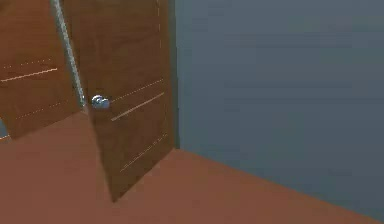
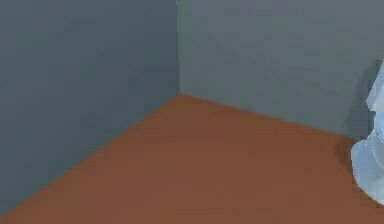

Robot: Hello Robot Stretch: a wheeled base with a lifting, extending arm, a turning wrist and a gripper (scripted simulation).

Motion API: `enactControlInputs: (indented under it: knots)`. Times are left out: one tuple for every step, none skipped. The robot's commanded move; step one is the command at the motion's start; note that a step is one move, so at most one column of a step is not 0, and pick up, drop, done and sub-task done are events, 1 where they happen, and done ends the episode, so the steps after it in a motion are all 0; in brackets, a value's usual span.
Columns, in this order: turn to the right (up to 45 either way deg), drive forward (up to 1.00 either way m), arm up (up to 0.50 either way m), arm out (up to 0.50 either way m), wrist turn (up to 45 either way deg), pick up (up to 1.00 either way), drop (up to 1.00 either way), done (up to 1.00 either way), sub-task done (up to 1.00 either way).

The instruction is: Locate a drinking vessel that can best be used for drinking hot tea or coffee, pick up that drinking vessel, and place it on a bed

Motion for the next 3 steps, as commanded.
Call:
enactControlInputs:
  knots:
    - [-45.0, 0.00, 0.00, 0.00, 0.0, 0.00, 0.00, 0.00, 0.00]
    - [-6.0, 0.00, 0.00, 0.00, 0.0, 0.00, 0.00, 0.00, 0.00]
    - [-3.0, 0.00, 0.00, 0.00, 0.0, 0.00, 0.00, 0.00, 0.00]
